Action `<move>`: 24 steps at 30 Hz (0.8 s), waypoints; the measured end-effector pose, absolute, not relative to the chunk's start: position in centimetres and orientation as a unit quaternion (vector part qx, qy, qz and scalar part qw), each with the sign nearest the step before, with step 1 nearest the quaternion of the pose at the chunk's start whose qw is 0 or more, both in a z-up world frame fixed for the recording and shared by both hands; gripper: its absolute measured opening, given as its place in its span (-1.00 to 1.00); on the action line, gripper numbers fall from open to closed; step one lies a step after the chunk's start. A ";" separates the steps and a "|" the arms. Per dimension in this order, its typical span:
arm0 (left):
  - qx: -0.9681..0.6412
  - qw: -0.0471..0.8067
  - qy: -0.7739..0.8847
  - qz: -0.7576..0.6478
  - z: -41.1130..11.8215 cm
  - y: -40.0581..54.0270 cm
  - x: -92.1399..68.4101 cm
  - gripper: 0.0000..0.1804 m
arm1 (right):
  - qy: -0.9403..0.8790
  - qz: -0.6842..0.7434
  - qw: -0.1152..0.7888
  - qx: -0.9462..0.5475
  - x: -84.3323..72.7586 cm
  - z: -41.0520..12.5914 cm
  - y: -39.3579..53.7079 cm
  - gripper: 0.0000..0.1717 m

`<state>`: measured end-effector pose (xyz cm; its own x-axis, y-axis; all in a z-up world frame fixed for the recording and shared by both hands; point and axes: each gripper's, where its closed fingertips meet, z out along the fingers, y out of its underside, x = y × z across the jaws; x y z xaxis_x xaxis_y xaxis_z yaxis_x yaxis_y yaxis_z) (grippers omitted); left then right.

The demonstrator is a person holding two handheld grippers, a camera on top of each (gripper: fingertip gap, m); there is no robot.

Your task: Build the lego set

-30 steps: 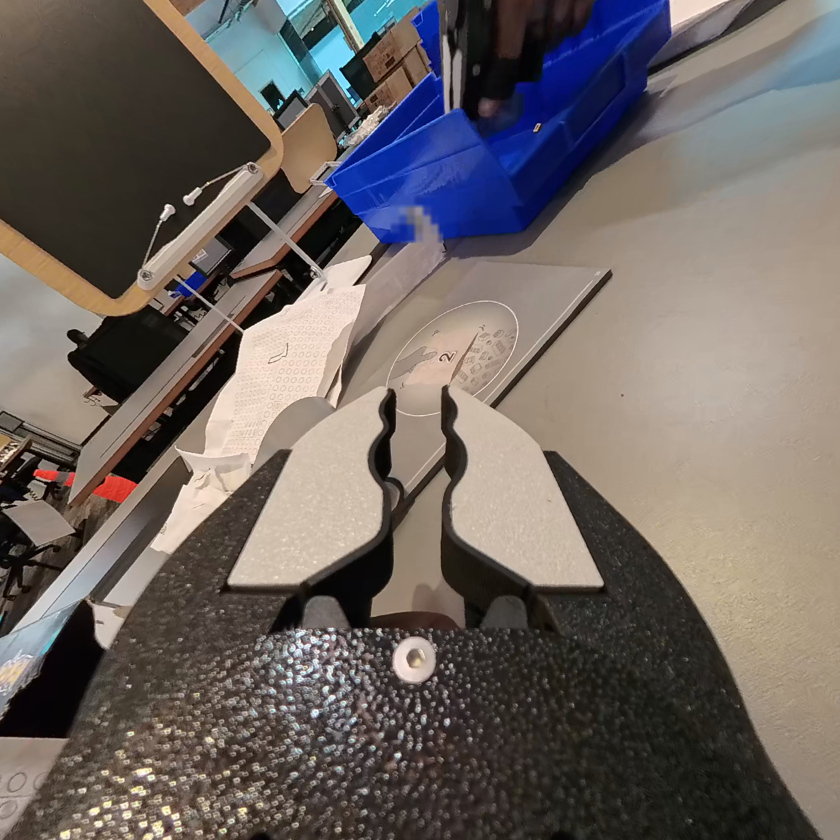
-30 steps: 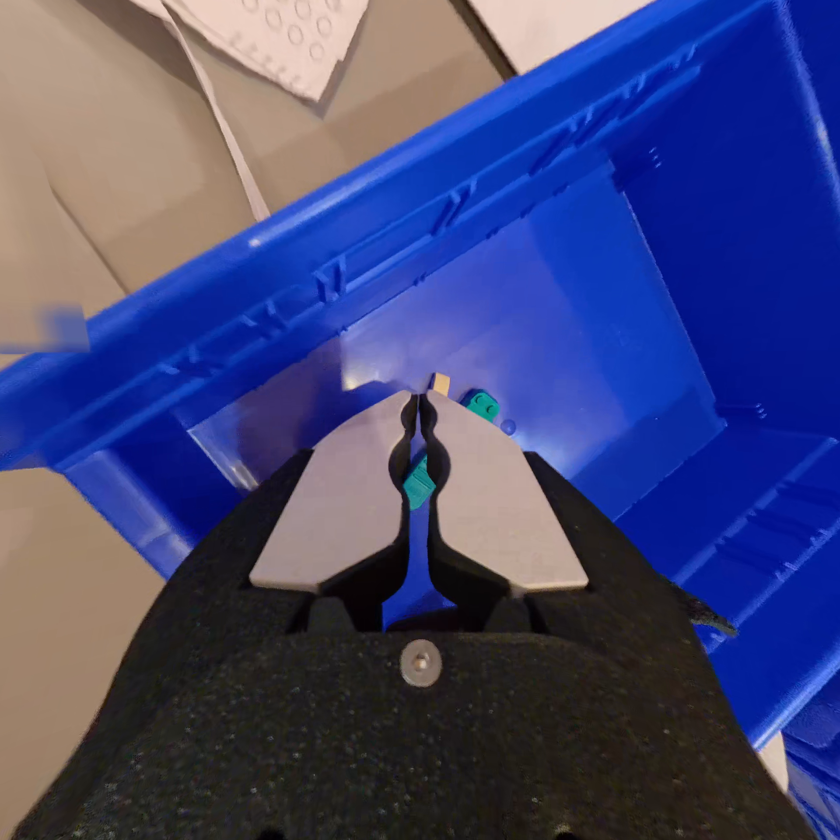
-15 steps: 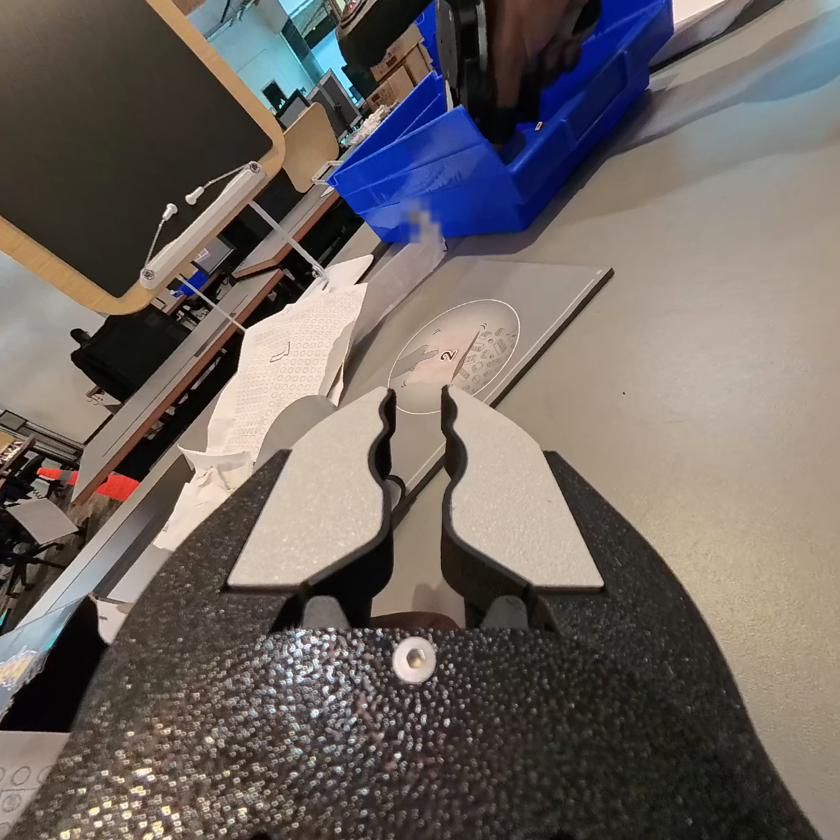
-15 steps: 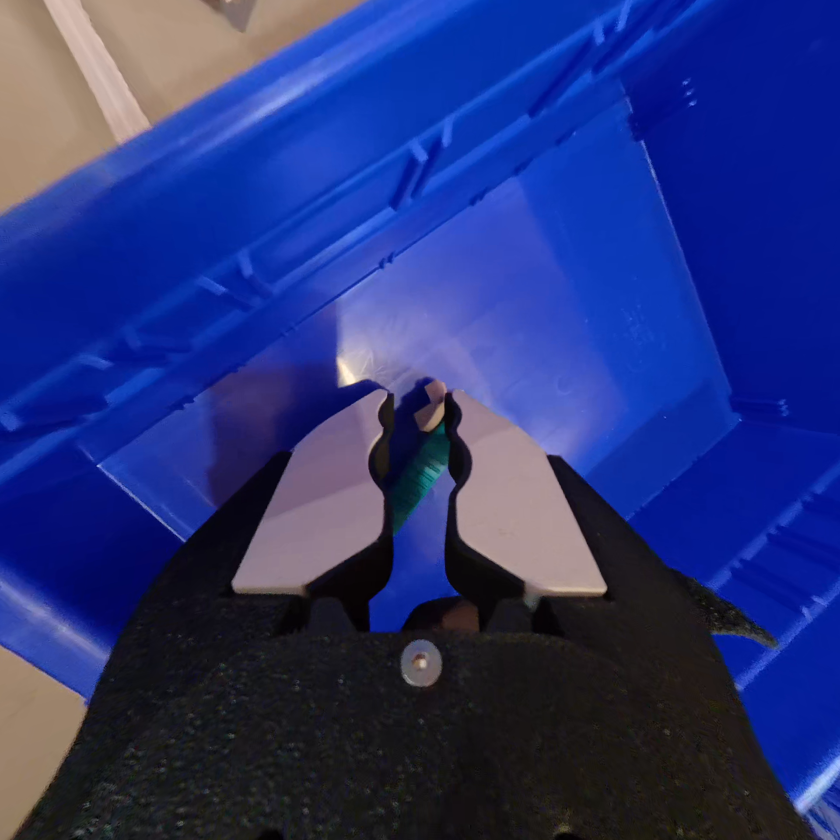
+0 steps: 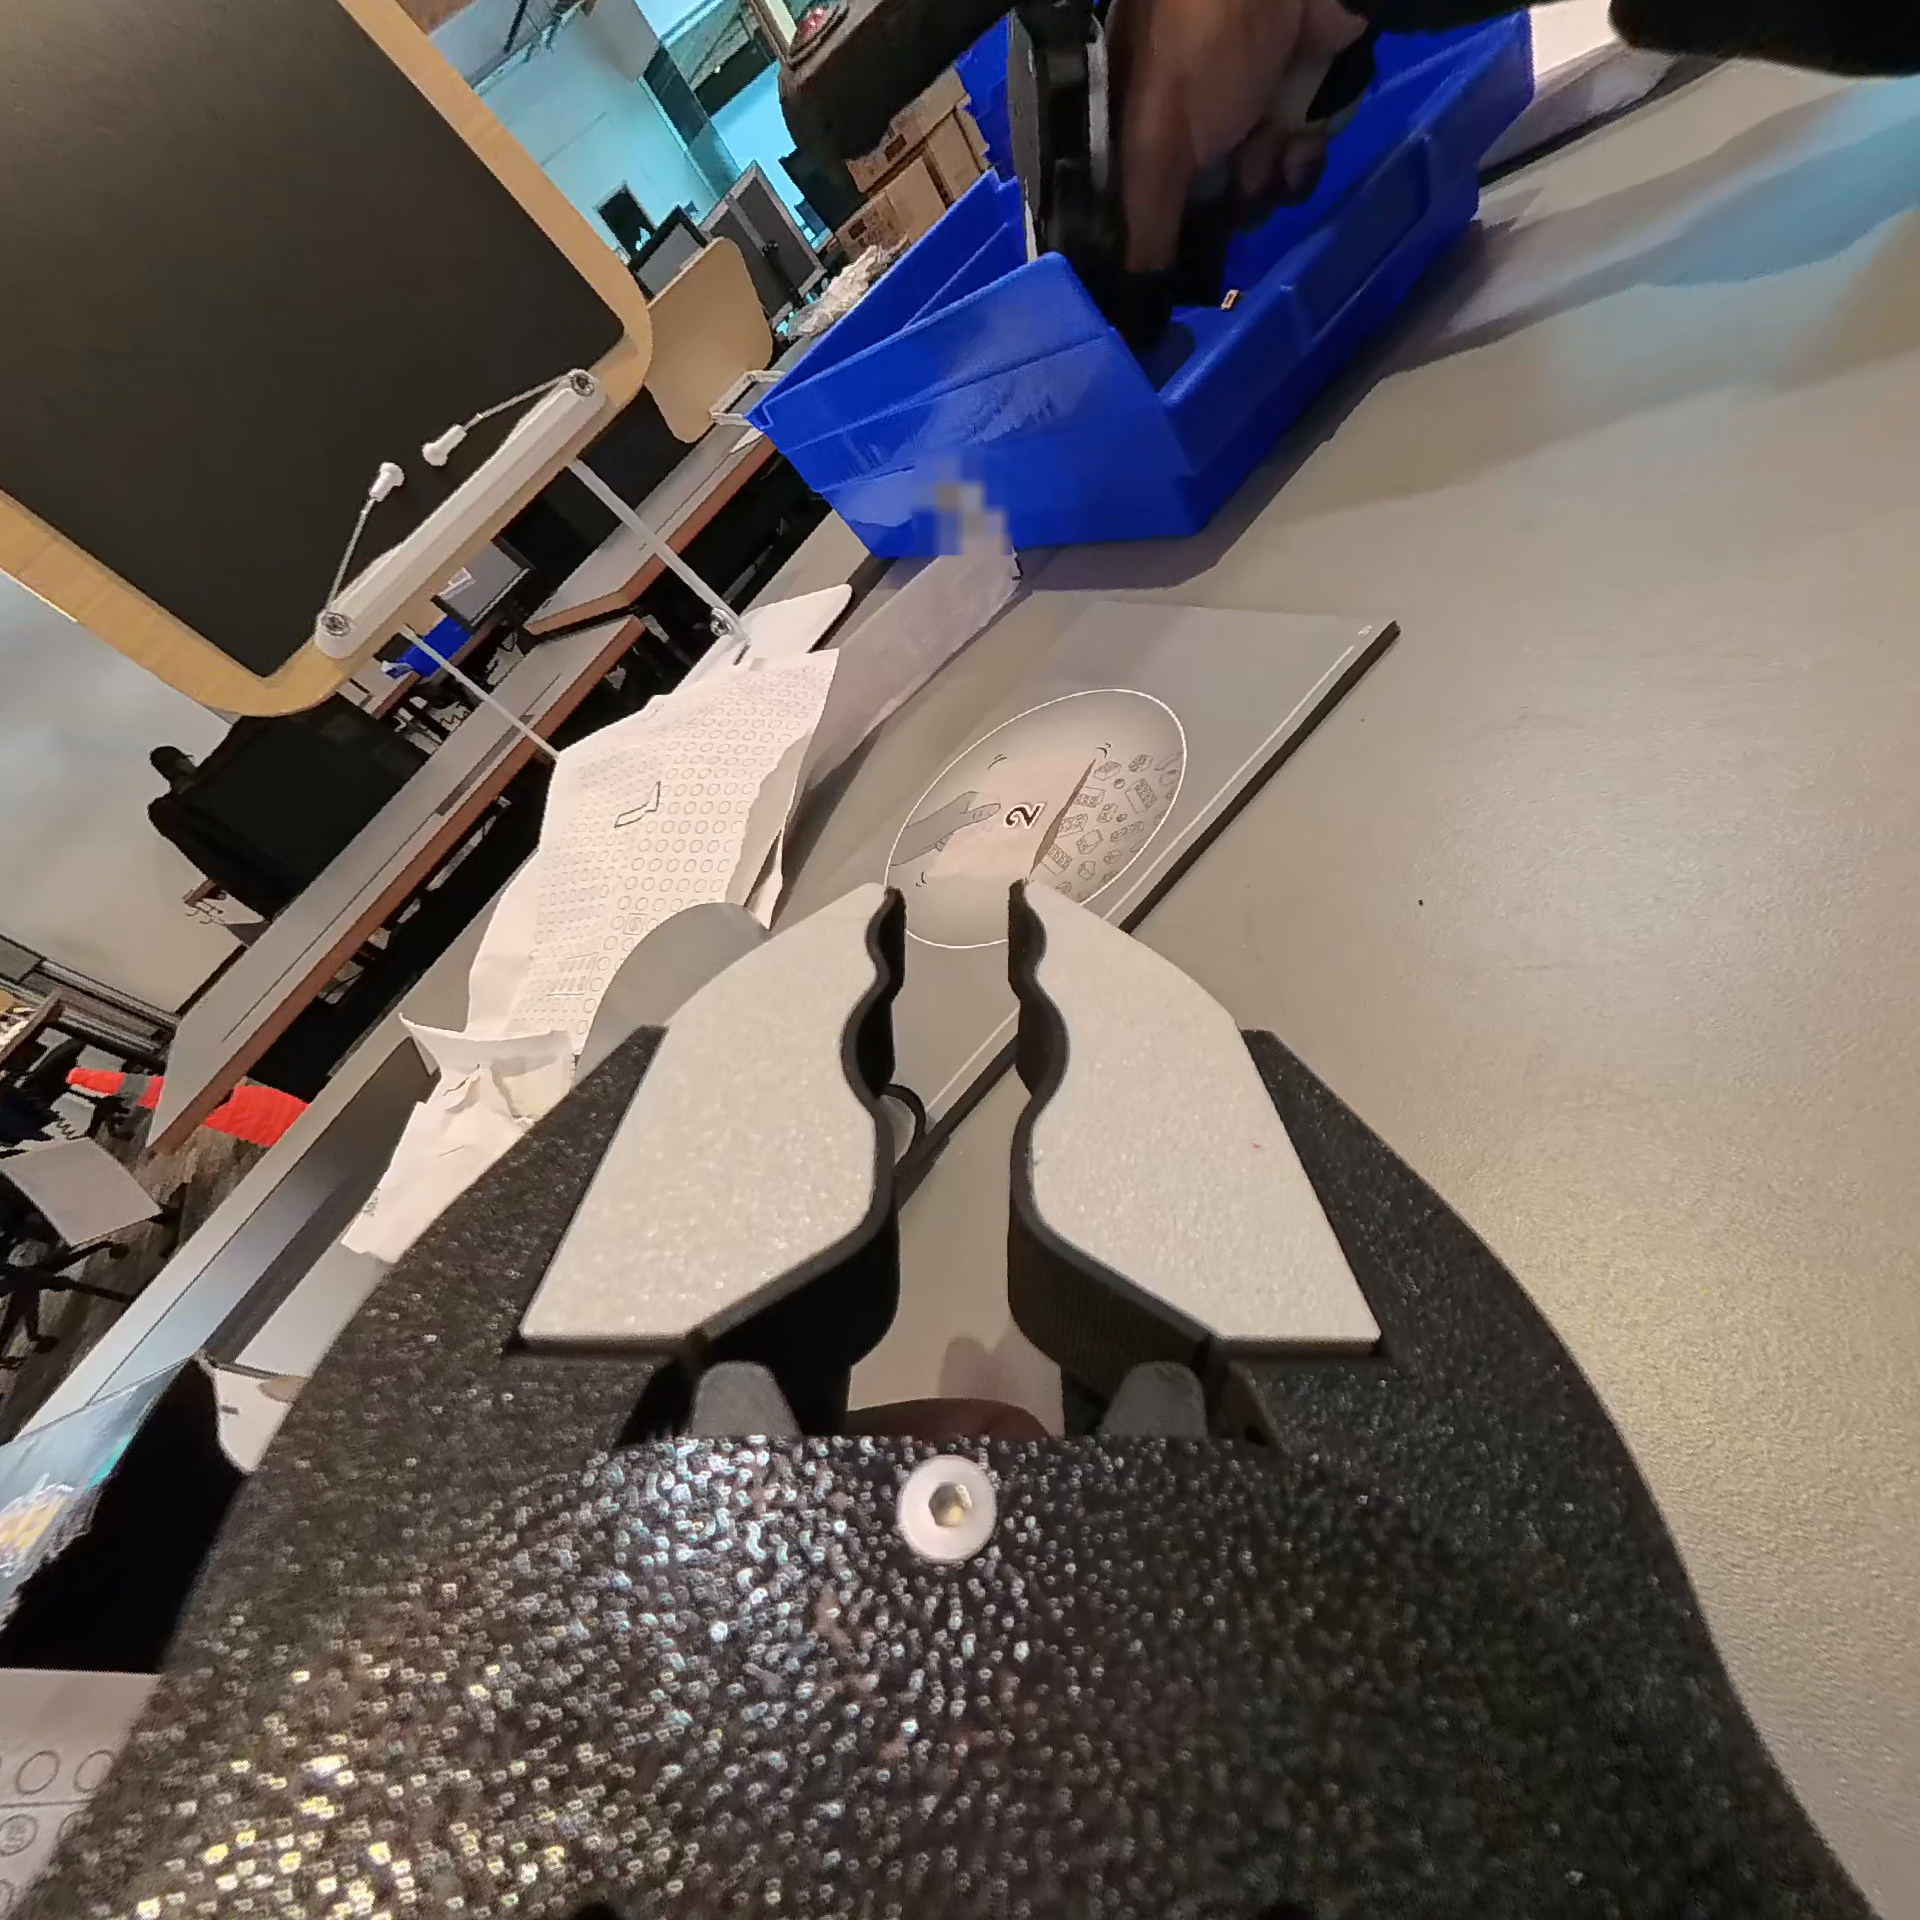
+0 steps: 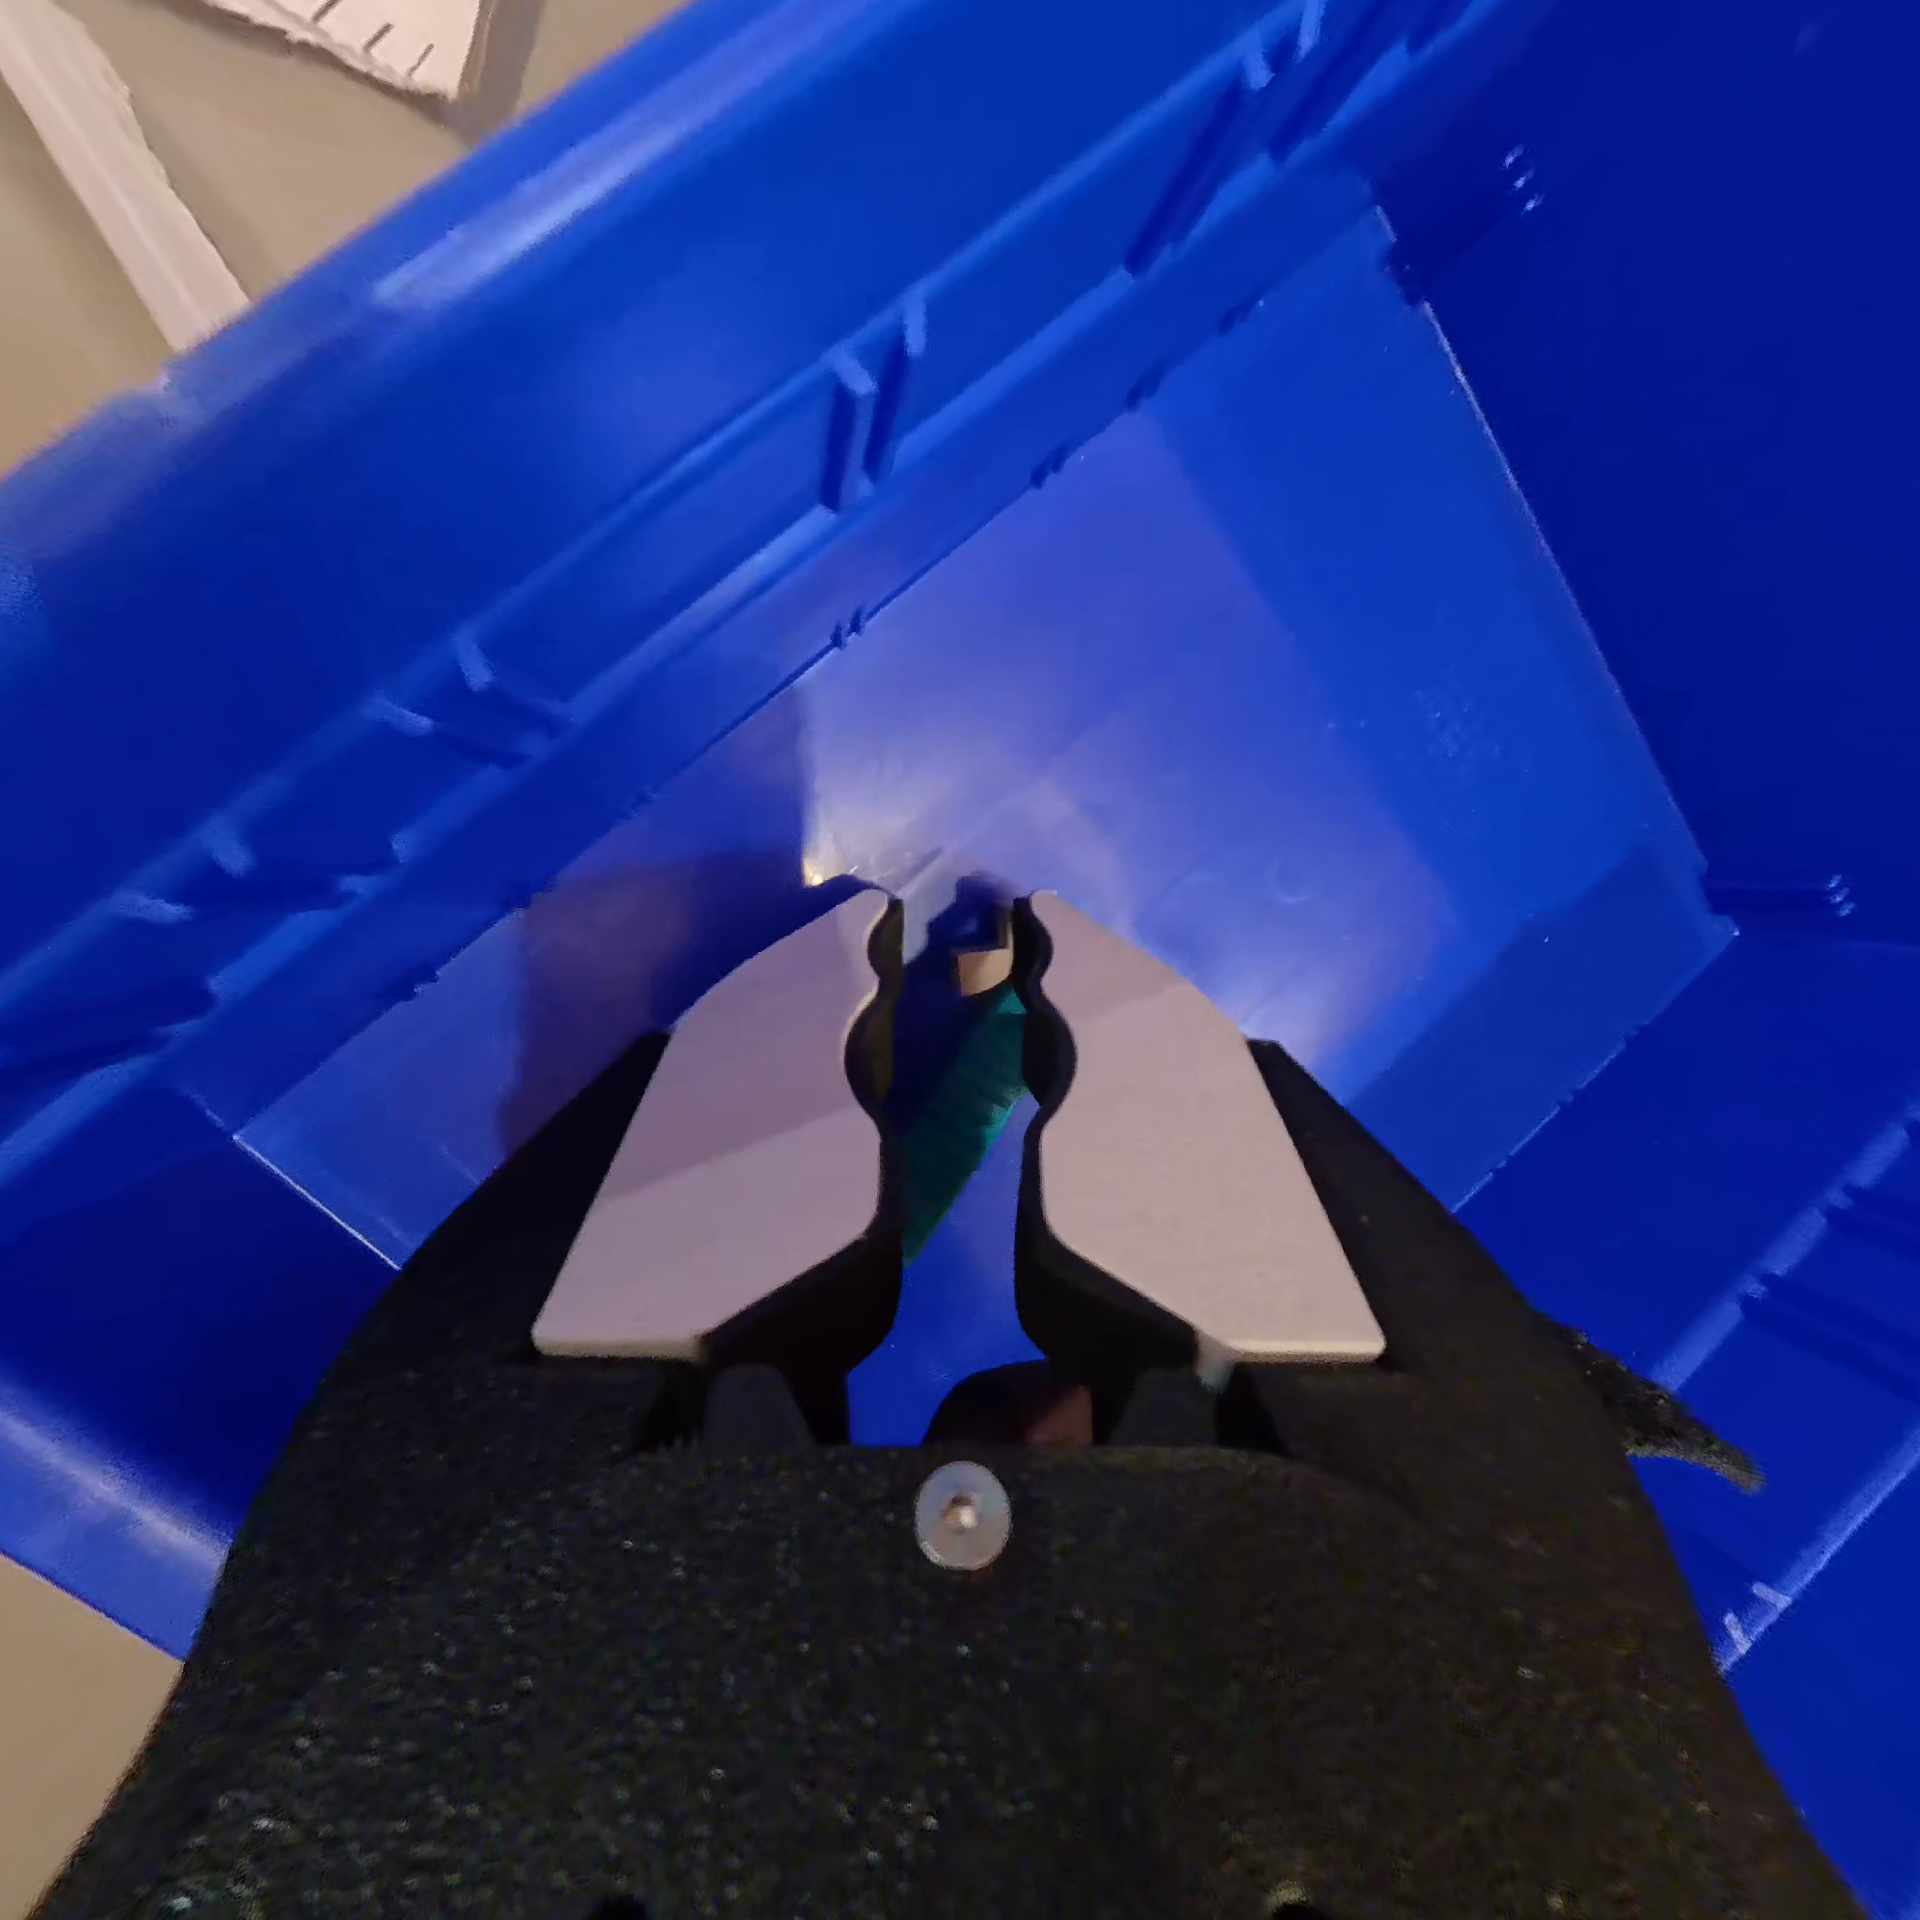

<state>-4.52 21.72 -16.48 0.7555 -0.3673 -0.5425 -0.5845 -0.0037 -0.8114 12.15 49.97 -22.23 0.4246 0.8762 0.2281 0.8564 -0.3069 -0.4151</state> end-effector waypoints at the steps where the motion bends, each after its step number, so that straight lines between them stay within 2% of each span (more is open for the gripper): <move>1: -0.703 0.619 0.339 0.088 -16.5 21.7 -4.5 -0.80 | -0.531 0.025 0.251 -0.809 12.1 -22.0 50.1 -0.80; 6: -0.703 0.619 0.339 0.085 -16.5 21.6 -4.5 -0.80 | -0.492 0.080 0.284 -0.819 11.8 -19.9 50.6 -0.82; 12: -0.703 0.619 0.340 0.084 -16.5 21.6 -4.4 -0.80 | -0.512 0.030 0.245 -0.823 12.8 -22.2 50.2 -0.85; 24: -0.700 0.625 0.338 0.064 -16.2 21.3 -4.0 -0.80 | -0.500 -0.002 0.272 -0.822 12.1 -22.7 50.3 -0.91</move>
<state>-3.99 21.27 -16.18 0.7630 -0.3934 -0.5129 -0.5541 0.0104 -0.8324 12.09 50.33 -22.69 0.4990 0.8218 0.2751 0.8237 -0.3513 -0.4451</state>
